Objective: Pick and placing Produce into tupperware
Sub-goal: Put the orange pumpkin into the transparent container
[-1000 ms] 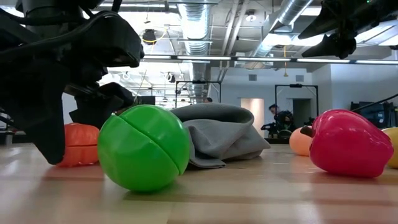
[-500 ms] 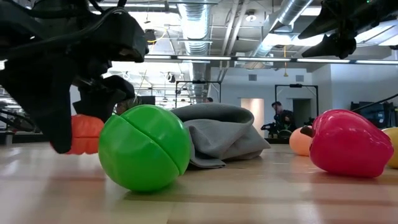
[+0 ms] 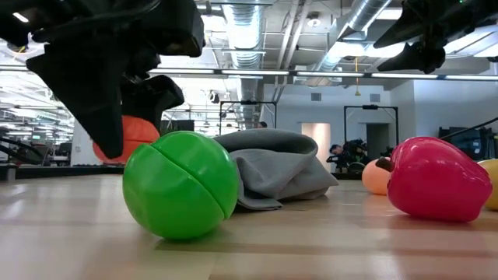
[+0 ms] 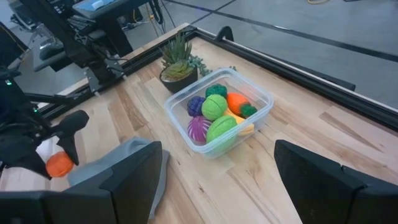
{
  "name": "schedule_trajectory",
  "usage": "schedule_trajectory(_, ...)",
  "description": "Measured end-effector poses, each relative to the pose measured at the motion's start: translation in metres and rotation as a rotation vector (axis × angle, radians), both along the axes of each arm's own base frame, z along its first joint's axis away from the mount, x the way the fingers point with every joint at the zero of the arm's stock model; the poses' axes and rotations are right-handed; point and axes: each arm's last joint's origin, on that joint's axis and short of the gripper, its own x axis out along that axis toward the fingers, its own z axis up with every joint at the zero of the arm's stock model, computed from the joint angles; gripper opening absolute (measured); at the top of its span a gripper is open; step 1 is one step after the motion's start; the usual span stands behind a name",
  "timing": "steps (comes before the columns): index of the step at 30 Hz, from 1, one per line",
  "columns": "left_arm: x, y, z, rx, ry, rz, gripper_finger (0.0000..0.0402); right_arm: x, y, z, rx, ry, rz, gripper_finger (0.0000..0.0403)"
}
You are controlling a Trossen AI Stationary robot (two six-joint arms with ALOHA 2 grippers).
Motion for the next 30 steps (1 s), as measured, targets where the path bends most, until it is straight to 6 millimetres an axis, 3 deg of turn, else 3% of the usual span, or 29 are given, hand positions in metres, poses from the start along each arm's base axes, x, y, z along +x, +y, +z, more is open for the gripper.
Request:
schedule_trajectory(16, -0.001, 0.008, 0.018, 0.035, 0.047, 0.014, 0.0247, 0.0, 0.0, 0.0, -0.01, 0.004, 0.005, 0.0333)
schedule_trajectory(30, -0.031, 0.069, 0.1, 0.197, -0.191, 0.226, 0.0247, 0.0, 0.0, 0.0, -0.016, 0.007, 0.008, 0.0333)
